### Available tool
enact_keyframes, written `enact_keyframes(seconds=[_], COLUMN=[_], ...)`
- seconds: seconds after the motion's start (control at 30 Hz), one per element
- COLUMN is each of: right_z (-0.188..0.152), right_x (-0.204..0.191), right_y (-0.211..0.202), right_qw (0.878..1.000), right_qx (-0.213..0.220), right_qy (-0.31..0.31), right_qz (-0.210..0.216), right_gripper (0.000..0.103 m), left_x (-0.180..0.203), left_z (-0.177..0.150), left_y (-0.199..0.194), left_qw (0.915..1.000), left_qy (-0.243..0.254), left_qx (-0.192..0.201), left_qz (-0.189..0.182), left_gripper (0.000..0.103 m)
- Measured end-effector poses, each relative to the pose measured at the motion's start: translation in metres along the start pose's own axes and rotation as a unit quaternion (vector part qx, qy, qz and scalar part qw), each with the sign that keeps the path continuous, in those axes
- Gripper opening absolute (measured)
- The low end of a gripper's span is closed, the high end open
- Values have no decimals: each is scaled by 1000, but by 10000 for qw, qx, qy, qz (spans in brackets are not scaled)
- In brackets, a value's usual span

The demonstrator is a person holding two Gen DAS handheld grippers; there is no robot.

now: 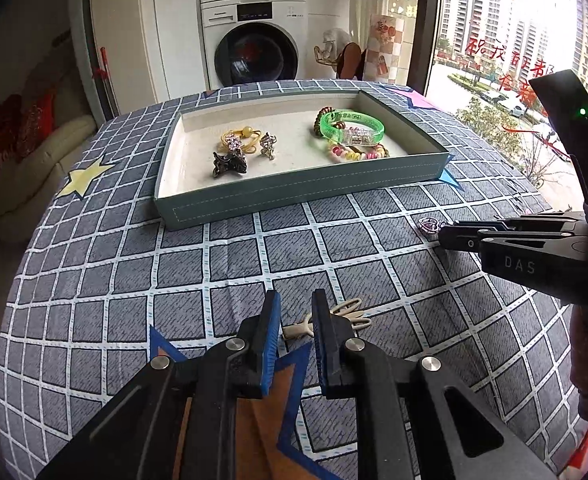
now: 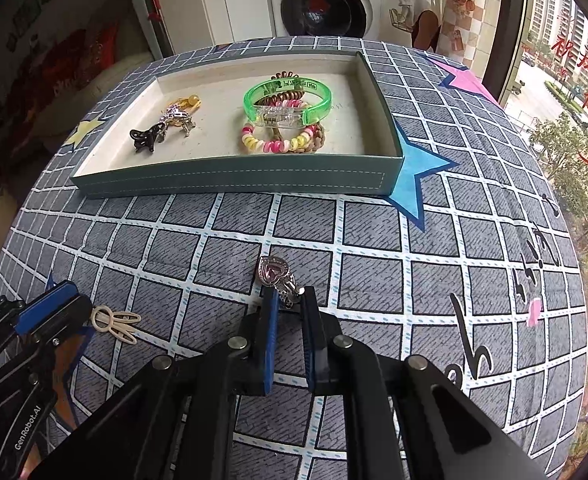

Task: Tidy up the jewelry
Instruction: 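Grasp the beige bunny hair clip with left tool while right tool grasps silver heart charm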

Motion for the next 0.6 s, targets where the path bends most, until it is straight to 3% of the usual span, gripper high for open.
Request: enact_keyframes(seconds=[0.13, 0.17, 0.2, 0.23, 0.3, 0.4, 0.57, 0.6], right_z=[-2, -2, -3, -4, -7, -10, -12, -12], right_x=[9, 11, 13, 15, 18, 20, 20, 20], right_y=[-8, -9, -10, -11, -14, -18, -26, -28], right_qw=[9999, 9998, 9996, 9995, 9993, 9990, 9983, 9983], right_qx=[65, 57, 51, 52, 62, 80, 107, 119], right_qy=[97, 159, 223, 270, 315, 361, 438, 428], right_qz=[58, 113, 156, 177, 197, 242, 361, 380], right_gripper=[12, 12, 12, 12, 12, 12, 12, 12], left_x=[-7, -8, -9, -10, -6, 4, 24, 27], left_z=[4, 3, 3, 3, 5, 2, -4, -4], left_y=[-4, -3, -4, -7, -16, -16, 3, 8], left_qw=[9998, 9997, 9997, 9996, 9976, 9913, 9734, 9704], left_qy=[116, 129, 167, 217, 538, 1237, 2216, 2320], left_qx=[25, -6, -15, 92, 401, 412, 112, 3], left_qz=[-144, -185, -204, -167, -144, -154, -577, -666], left_gripper=[29, 38, 79, 100, 103, 103, 103, 93])
Point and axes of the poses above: each gripper's, at about its wrist camera, not at the fingertips, and y roughly the way its jaws point, x to its right, z to its top, the point moved 7 cm from there along y, roughly the way its jaws point, and after that the axes turned 2 degrees about x, right-handed, at the moved point
